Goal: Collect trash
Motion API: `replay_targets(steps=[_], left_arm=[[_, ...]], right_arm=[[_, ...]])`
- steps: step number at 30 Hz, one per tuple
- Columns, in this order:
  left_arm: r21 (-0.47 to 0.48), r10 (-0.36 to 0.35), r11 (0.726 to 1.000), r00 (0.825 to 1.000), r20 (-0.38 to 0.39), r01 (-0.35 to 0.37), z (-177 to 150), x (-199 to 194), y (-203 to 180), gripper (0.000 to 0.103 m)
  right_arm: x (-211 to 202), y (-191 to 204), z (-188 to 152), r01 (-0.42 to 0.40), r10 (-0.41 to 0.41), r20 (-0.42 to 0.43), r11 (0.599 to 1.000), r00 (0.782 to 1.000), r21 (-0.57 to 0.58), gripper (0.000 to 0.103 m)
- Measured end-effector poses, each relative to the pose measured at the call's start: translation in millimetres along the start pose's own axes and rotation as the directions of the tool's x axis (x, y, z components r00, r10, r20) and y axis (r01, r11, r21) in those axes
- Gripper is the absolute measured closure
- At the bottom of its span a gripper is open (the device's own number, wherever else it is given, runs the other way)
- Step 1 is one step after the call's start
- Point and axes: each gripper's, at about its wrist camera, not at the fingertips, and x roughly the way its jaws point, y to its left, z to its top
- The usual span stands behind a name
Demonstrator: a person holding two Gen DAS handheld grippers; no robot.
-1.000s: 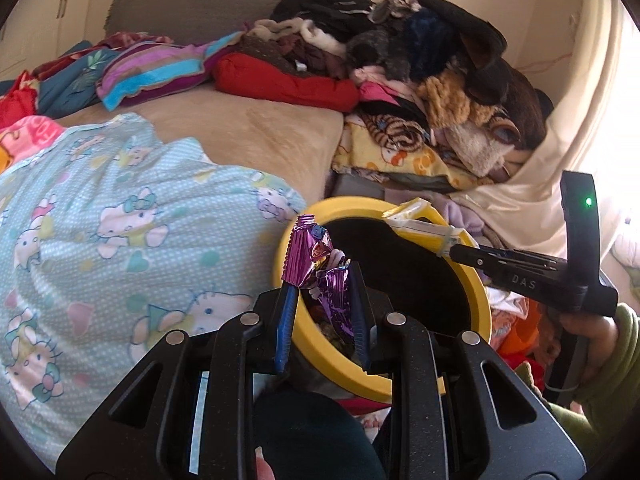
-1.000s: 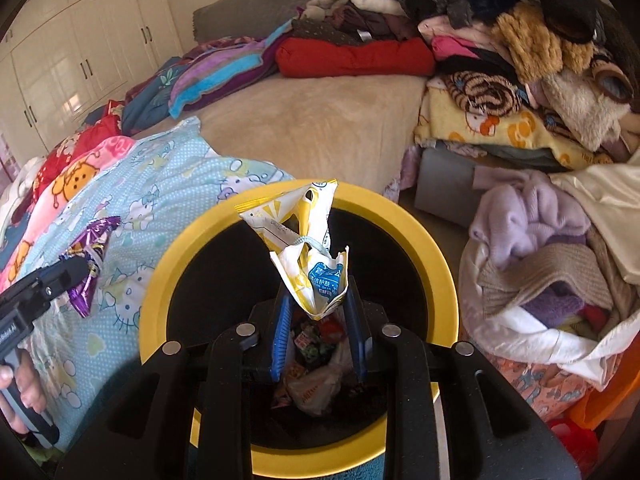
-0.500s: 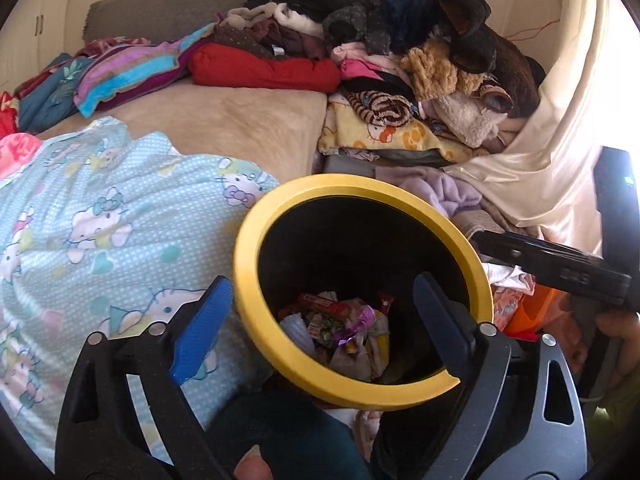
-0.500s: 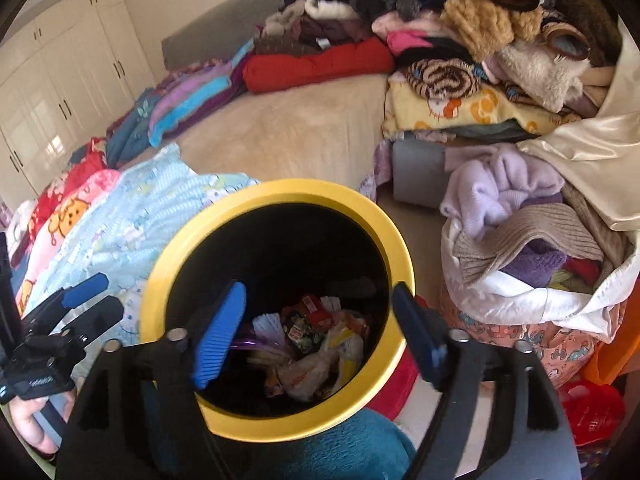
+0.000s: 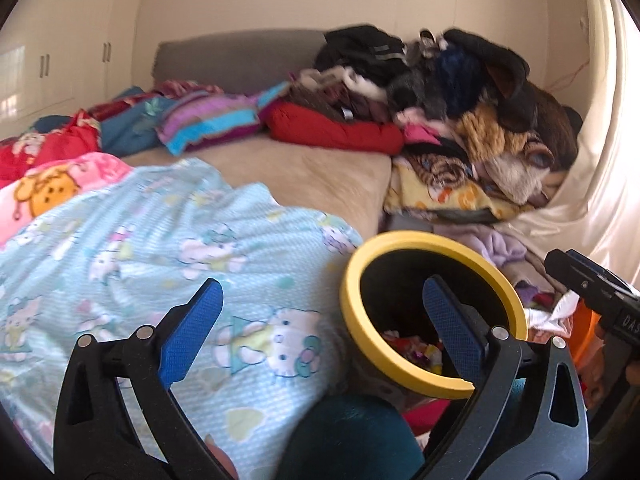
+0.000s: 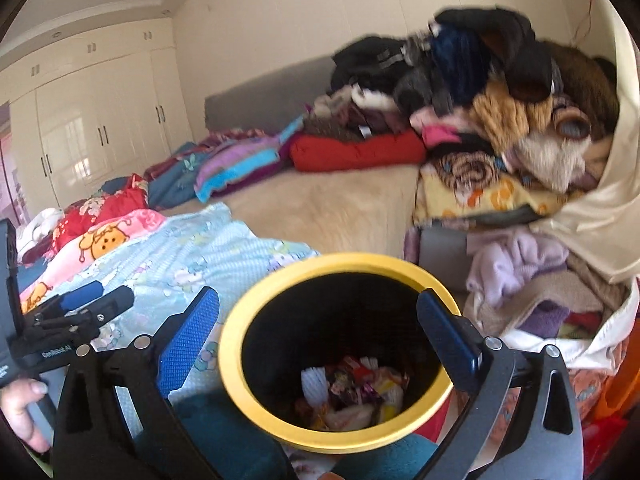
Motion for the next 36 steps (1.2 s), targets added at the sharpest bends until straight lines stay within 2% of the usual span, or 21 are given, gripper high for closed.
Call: replay_targets(steps=[7, 11, 21, 36], left_arm=[[0.002, 0.035, 0.999, 0.997, 0.071, -0.035, -10.4, -37.1, 17.4, 0.011], [-0.024, 0.059, 0.998, 0.993, 0.103, -0.057, -17.4, -58.2, 29.0, 0.011], [-0.021, 0.117, 0.993, 0.985, 0.129, -0.115, -34.0, -80.2, 34.3, 0.011], [-0.03, 0.116, 0.993, 0.984, 0.134, -0.113, -33.2, -80.7, 32.6, 0.011]], right_arm=[[-24.7, 35.2, -10.9, 0.073, -0.06, 0.155, 0.994, 0.986, -0.08, 0.006], [-33.0, 44.9, -16.3, 0.069, -0.048, 0.195, 0.992, 0.98, -0.102, 0.006], [-40.3, 62.2, -21.8, 0.033, -0.004, 0.198, 0.989, 0.98, -0.144, 0.006], [-36.0, 64.3, -26.2, 0.03, -0.001, 0.181, 0.988, 0.984, -0.153, 0.006]])
